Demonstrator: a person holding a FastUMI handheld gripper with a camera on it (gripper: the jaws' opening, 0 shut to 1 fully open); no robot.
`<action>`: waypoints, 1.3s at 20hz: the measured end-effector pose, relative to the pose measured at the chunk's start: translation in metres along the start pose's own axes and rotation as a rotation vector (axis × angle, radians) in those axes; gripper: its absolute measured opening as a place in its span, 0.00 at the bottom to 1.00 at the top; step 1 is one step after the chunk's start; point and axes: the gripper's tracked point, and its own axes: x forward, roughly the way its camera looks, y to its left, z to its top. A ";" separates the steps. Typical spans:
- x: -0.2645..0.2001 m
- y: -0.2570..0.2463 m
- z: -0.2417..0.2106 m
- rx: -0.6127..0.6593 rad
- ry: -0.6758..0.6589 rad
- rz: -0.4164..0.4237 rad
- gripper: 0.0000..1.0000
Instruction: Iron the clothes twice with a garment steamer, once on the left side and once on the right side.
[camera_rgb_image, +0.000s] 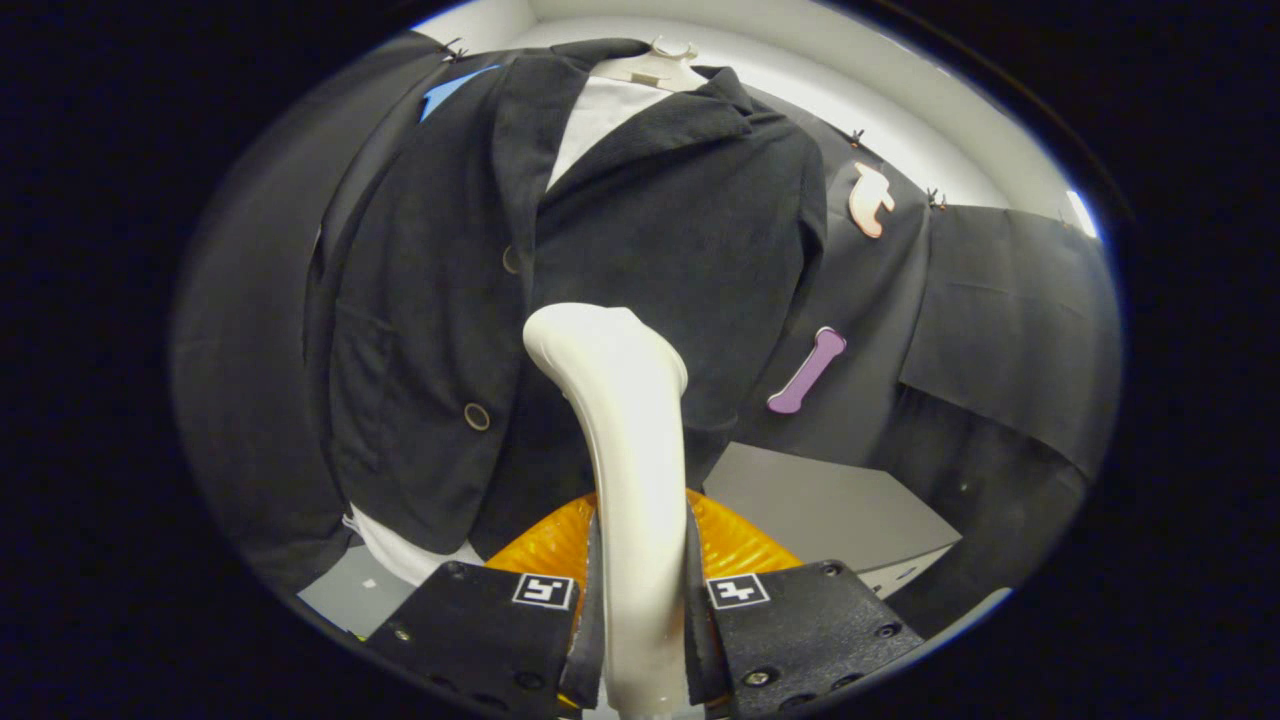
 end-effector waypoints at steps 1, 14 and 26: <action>0.001 0.002 -0.005 -0.005 0.002 0.001 0.35; 0.003 0.036 -0.098 -0.062 0.112 0.019 0.35; 0.013 0.046 -0.155 -0.042 0.273 0.046 0.35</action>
